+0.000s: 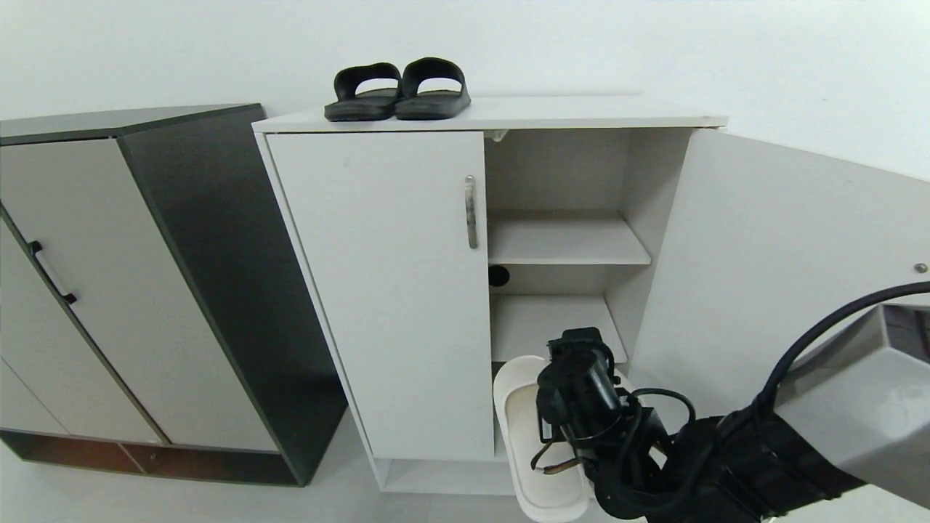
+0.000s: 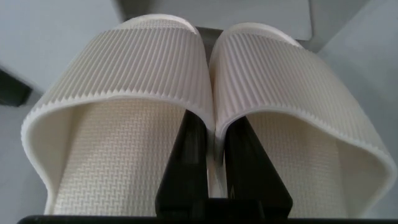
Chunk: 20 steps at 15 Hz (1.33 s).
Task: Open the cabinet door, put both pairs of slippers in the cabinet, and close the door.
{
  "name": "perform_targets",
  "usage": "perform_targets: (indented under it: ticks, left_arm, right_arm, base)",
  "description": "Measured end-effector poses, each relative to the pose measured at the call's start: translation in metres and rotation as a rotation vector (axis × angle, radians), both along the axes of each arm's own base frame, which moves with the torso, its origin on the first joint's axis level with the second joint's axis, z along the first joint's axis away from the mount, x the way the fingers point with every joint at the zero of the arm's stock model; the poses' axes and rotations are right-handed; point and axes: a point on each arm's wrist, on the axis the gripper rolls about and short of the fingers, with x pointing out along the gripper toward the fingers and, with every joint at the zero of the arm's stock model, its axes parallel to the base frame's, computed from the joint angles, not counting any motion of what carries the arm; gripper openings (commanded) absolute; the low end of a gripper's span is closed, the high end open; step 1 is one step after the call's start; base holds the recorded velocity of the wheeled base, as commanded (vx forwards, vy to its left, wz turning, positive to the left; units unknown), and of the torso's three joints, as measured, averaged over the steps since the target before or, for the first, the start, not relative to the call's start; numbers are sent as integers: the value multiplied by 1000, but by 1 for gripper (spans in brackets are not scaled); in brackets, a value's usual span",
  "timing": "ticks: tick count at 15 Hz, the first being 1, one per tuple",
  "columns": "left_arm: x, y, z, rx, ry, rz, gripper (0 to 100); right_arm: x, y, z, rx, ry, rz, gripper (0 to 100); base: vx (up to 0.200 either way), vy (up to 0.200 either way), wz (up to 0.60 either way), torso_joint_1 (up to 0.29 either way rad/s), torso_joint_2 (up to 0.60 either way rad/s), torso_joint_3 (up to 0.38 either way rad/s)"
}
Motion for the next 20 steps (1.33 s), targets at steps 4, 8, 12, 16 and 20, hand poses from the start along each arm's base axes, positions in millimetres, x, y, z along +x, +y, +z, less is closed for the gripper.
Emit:
perform_targets:
  ticks: [4, 8, 12, 16, 20]
  left_arm:
    - [0, 0, 0, 0, 0, 0, 0]
    - [0, 0, 0, 0, 1, -1, 0]
    - [0, 0, 0, 0, 1, 0, 0]
    - [0, 0, 0, -1, 1, 0, 0]
    - [0, 0, 0, -1, 1, 0, 0]
  right_arm:
    - [20, 9, -18, -12, -13, -49, 0]
    - [27, 10, -26, 8, -75, -71, 0]
    - [16, -3, -12, 14, -320, -65, 0]
    - [-1, -22, -13, -67, -398, -79, 0]
    - [-12, -33, -18, -91, -372, -76, 0]
  base:
    - [0, 0, 0, 2, 3, -110]
    - [0, 0, 0, 5, 1, -196]
    - [0, 0, 0, 7, 0, -194]
    - [0, 0, 0, 2, 0, -54]
    - [0, 0, 0, 0, 0, 0]
